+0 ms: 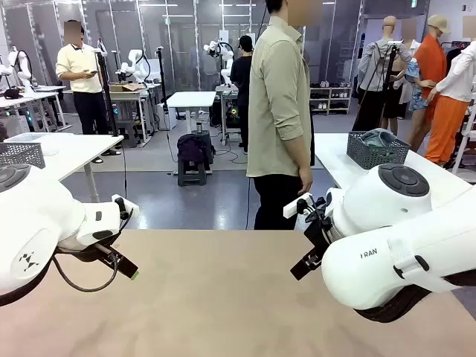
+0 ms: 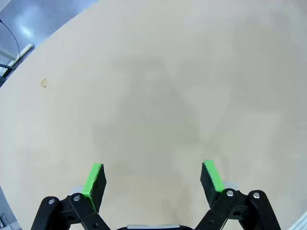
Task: Fold the towels and place them in the basket.
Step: When a person lays out a Towel with hook on the table, fold it in half twice.
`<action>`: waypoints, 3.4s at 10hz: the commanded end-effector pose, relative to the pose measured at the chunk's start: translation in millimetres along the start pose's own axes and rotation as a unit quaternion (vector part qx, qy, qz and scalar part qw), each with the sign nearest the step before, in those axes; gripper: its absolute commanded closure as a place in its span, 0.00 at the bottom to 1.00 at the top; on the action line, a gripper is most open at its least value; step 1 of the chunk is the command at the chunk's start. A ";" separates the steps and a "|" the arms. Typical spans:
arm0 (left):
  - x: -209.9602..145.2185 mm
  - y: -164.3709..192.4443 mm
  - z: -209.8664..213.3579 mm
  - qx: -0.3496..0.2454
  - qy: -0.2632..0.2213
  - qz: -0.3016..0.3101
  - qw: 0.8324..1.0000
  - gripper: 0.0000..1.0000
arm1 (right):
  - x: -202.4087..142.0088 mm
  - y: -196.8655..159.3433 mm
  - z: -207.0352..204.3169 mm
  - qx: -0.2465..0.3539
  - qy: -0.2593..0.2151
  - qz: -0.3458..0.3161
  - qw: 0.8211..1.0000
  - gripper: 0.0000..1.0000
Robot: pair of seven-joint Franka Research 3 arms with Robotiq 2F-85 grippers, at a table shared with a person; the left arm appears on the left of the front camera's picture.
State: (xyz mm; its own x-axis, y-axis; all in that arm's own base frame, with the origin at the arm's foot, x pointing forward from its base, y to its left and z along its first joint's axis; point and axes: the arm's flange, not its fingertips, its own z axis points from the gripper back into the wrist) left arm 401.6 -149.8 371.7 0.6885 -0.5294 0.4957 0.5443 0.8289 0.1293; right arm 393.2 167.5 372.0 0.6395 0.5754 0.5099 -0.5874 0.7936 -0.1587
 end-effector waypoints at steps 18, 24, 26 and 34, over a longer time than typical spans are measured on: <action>31.7 22.4 101.5 -0.043 -0.025 -0.047 0.998 0.00 | 15.3 -12.6 123.1 -0.003 -0.060 -0.011 0.998 0.00; 29.8 10.5 268.3 -0.050 -0.068 -0.098 0.992 0.00 | 11.0 33.8 289.4 -0.015 -0.083 -0.031 0.996 0.00; 24.4 2.6 317.7 -0.053 -0.073 -0.101 0.991 0.00 | 10.1 46.8 327.2 -0.004 -0.063 -0.056 0.996 0.00; 7.2 6.7 344.4 -0.071 -0.079 -0.088 0.990 0.00 | 7.1 50.4 351.1 0.002 -0.062 -0.054 0.997 0.00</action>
State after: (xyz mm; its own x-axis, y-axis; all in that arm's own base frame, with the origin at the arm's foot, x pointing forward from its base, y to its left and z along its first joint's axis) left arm 245.4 -84.9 670.1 0.5106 -0.6136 0.6023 0.7103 0.6957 0.1065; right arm 195.2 141.7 664.1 0.6353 0.4551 0.6239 -0.5157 0.8514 -0.0959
